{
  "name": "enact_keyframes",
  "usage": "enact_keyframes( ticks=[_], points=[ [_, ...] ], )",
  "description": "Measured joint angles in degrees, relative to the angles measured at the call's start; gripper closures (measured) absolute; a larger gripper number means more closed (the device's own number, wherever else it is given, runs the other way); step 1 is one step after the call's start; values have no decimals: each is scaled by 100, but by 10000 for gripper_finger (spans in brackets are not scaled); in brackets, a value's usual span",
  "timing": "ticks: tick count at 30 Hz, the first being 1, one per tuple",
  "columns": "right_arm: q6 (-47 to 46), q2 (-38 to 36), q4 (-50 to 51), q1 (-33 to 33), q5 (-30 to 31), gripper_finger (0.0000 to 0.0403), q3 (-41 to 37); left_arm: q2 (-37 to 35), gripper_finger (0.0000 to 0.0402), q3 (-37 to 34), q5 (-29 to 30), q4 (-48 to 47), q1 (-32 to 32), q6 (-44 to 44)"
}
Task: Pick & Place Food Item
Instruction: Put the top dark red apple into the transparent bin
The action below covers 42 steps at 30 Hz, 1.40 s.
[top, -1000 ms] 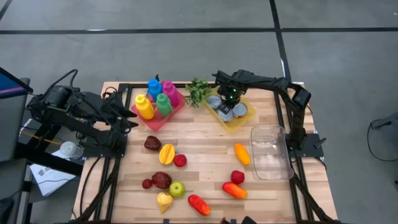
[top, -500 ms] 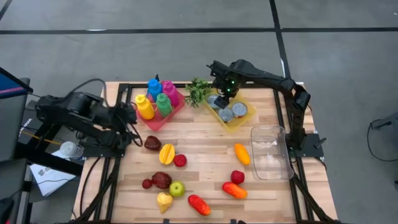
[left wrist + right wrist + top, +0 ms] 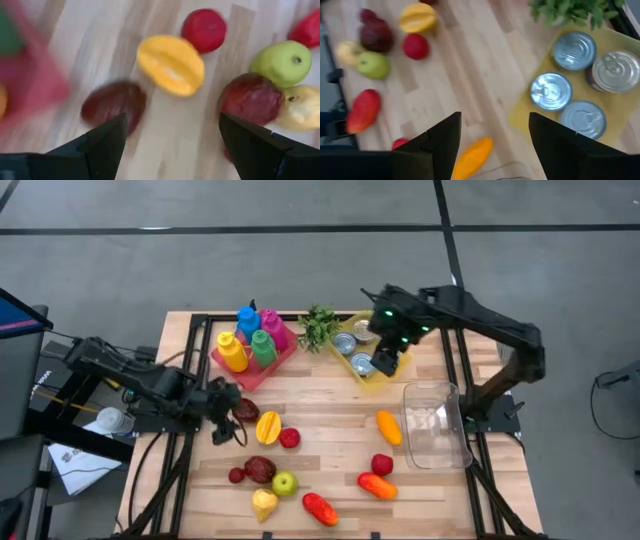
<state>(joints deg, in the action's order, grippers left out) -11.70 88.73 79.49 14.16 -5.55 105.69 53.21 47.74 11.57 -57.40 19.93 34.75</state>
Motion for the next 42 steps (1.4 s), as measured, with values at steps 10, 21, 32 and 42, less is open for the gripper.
enact_keyframes(
  ticks=[10,21,32,42],
  points=[
    [-505,-837,402,-817,555,161,0,766,97,-360,474,650,-310,-2032],
    [-545,-872,869,-965,742,158,-2,1928,97,-362,221,839,-822,-2742],
    [-436,-873,873,-965,739,158,-2,2057,97,-694,-66,992,-881,-2785],
    [-484,-871,838,-969,735,159,-2,2087,100,-1036,-434,1536,-1127,-2348]
  ],
)
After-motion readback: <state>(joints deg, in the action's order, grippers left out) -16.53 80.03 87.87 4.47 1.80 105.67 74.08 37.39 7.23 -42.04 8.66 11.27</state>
